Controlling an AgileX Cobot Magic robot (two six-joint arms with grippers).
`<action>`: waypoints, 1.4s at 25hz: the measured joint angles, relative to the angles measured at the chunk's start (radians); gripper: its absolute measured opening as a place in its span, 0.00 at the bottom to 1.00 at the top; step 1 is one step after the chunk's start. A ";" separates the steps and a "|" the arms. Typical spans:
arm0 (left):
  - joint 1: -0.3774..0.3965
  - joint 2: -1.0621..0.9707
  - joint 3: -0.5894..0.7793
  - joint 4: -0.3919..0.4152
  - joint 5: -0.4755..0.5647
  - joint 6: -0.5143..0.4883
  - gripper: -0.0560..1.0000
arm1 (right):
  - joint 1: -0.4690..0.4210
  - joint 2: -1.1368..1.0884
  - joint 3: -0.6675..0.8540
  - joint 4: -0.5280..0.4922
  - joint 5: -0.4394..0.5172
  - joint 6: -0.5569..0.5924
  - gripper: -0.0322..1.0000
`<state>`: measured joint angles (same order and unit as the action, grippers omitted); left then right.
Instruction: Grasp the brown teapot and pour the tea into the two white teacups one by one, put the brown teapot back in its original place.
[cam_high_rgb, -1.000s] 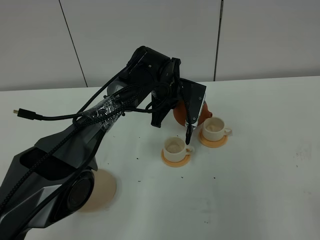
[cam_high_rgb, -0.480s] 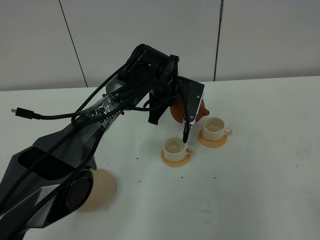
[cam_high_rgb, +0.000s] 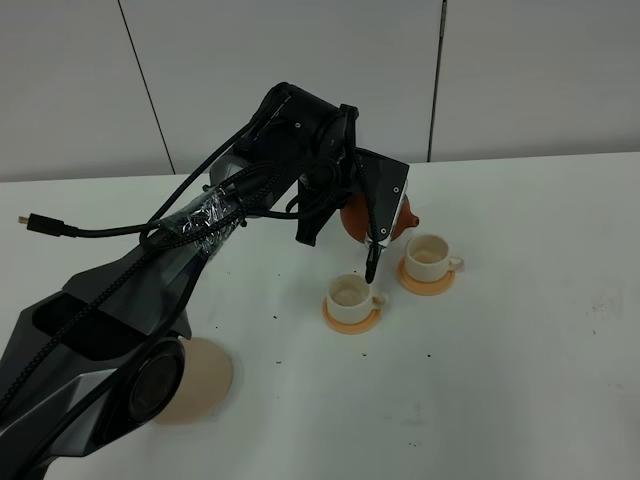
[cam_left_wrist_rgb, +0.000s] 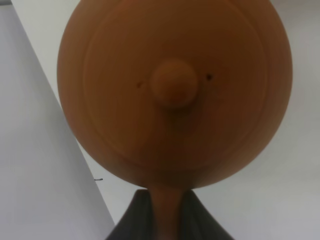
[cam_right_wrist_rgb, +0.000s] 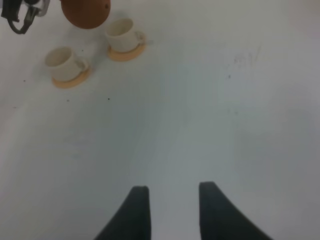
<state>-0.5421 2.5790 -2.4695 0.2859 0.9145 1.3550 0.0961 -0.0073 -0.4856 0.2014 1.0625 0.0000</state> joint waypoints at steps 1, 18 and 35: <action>-0.001 0.000 0.000 0.000 0.000 0.004 0.21 | 0.000 0.000 0.000 0.000 0.000 0.000 0.26; -0.020 -0.021 0.000 0.028 0.001 0.056 0.21 | 0.000 0.000 0.000 0.000 0.000 0.000 0.26; -0.040 -0.026 0.000 0.090 0.016 0.118 0.21 | 0.000 0.000 0.000 0.003 0.000 0.000 0.26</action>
<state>-0.5824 2.5535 -2.4695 0.3754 0.9301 1.4730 0.0961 -0.0073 -0.4856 0.2040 1.0625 0.0000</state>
